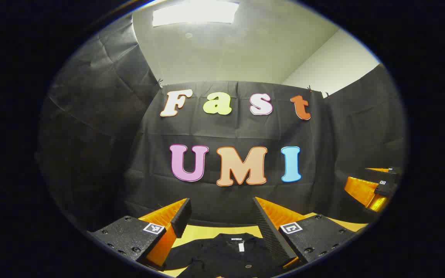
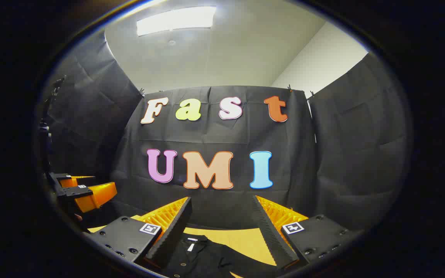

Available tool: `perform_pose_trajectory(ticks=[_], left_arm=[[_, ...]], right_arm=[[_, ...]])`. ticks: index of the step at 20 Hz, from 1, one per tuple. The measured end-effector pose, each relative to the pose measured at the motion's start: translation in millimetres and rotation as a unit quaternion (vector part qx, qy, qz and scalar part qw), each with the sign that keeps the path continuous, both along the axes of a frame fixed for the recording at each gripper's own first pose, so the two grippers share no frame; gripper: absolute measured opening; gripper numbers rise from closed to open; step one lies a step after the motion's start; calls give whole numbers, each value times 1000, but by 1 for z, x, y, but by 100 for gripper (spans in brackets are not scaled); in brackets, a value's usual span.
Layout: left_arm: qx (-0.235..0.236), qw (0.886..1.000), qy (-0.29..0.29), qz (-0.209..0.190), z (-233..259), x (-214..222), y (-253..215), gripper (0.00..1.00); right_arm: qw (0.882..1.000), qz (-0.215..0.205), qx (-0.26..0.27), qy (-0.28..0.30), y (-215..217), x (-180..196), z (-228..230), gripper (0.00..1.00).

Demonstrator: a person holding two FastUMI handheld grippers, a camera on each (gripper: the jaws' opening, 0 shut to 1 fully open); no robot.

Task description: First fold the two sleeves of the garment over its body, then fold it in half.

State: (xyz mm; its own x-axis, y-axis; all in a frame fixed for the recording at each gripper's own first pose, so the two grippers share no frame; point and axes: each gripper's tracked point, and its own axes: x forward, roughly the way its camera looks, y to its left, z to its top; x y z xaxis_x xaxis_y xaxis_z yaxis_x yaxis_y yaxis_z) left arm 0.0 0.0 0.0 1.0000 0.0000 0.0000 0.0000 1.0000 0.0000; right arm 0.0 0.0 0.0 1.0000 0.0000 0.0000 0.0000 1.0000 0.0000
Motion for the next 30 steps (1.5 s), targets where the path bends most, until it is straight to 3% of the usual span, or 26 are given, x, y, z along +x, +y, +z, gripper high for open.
perform_pose_trajectory(ticks=[4,6,8,12,16,30], left_arm=[[8,1000,16,16,-11,2,14,92],[13,1000,12,23,-9,1,23,92],[16,999,3,28,-5,-3,31,92],[52,997,12,50,-15,-5,52,92],[50,997,27,59,-22,-8,61,92],[53,995,40,76,-29,-18,71,92]], right_arm=[[1000,9,2,2,6,7,-5,100],[1000,18,7,2,14,9,-7,96],[1000,27,13,2,21,10,-8,99],[999,43,9,12,33,15,-20,100],[998,56,11,30,43,19,-30,96],[998,57,-4,39,38,20,-41,99]])
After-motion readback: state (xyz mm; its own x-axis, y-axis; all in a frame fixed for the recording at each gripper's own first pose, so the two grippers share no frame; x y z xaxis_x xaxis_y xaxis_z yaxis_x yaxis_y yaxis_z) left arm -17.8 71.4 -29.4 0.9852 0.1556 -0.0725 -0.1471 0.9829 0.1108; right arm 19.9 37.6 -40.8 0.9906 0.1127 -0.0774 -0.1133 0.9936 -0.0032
